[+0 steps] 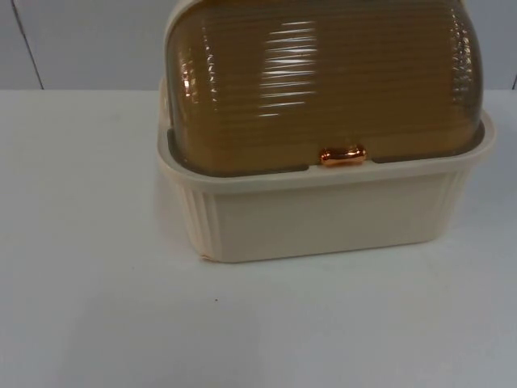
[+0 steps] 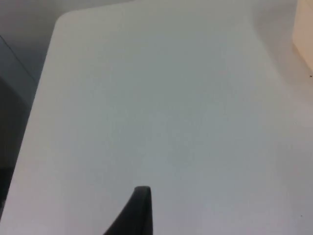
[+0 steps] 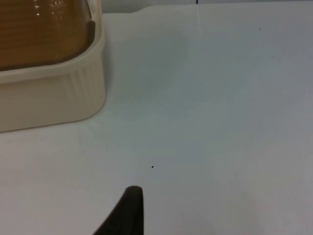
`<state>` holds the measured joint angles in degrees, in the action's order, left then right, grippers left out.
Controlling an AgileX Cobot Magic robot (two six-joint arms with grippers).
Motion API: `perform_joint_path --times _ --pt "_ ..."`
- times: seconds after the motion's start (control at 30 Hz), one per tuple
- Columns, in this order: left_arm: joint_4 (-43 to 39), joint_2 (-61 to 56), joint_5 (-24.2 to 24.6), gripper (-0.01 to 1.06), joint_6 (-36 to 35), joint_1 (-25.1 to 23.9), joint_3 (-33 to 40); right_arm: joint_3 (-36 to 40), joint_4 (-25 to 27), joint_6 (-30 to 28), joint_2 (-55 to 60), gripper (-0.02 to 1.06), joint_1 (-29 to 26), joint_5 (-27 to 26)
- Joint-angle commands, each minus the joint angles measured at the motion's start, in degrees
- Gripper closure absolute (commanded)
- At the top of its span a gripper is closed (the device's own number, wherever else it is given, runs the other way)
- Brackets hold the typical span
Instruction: Open the box lid with the left hand, place the block into the box with the right hand, then close the box lid with the left hand.
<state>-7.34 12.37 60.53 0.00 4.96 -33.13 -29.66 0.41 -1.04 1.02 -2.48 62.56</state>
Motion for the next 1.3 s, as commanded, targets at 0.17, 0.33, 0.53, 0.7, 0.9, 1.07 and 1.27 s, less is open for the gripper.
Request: perform_joint_path --times 0.17,0.33,0.53,0.7,0.9,1.07,1.27 --pt "3.48 -0.47 1.11 0.00 -0.49 0.31 4.84 0.14 -0.41 0.14 -0.14 0.03 -0.21 -0.70" --pt "3.86 -0.47 1.10 0.00 -0.37 0.31 4.86 0.14 -0.41 0.14 -0.14 0.03 -0.21 -0.70" --pt "4.56 -2.94 1.10 0.00 -0.37 0.97 4.86 0.14 -0.41 0.14 -0.14 0.03 -0.21 -0.70" --pt "4.70 -10.93 1.10 0.00 -0.50 0.97 4.86 0.14 0.38 0.16 -1.02 0.03 -0.21 -0.70" --pt "5.02 -12.37 1.10 0.00 -0.50 0.97 4.86 0.14 0.38 0.30 -1.02 0.03 -0.21 -0.70" --pt "5.15 -12.37 1.10 0.00 -0.39 0.97 4.86 0.14 0.38 0.30 -1.02 0.03 -0.21 -0.70" --pt "5.27 -12.37 1.10 0.00 -0.39 0.97 4.86 0.14 0.38 0.41 -1.02 0.03 -0.21 -0.70"
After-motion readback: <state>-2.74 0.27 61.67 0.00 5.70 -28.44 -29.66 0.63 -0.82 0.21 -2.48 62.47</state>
